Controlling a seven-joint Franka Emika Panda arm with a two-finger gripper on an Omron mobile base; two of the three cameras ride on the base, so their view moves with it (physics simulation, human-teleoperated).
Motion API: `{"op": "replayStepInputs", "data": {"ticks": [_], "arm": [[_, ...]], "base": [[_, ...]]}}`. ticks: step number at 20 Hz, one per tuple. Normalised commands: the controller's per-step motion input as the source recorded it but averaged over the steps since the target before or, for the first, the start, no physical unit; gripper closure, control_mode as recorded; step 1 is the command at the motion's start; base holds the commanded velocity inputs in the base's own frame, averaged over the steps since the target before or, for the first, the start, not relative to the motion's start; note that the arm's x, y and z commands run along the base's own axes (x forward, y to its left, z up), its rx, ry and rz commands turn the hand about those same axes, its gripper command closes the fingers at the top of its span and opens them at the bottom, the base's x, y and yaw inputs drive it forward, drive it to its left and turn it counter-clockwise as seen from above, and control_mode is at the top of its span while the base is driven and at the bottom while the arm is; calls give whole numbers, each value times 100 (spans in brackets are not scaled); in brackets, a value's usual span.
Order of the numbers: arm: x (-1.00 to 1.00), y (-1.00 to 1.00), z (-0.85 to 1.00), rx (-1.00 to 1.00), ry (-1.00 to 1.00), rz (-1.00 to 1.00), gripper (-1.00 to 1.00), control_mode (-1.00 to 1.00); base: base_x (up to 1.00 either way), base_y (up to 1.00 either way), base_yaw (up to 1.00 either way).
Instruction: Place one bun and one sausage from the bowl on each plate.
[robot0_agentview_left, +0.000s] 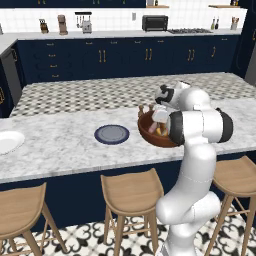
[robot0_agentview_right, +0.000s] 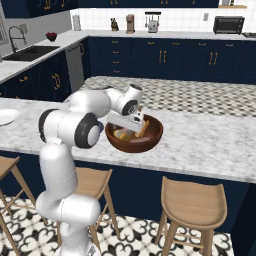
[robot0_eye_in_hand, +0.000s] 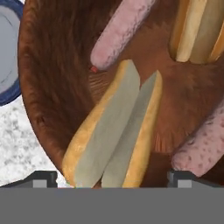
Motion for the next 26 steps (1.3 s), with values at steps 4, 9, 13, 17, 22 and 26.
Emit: {"op": "replayStepInputs", "data": {"ticks": [4,9,13,17,22,26], "arm": [[13,7,-33,0,0,5,-100,-100],[12,30,-18,0,0,0,-100,-100],[2,-2,-3,2,0,0,-100,-100],[5,-29,0,7,0,-6,-100,-100],[36,0,-6,1,5,-22,-100,-100],[26,1,-22,0,10,-23,-100,-100]], "base": [[0,0,0],[0,0,0],[0,0,0],[0,0,0],[0,0,0],[0,0,0]]}}
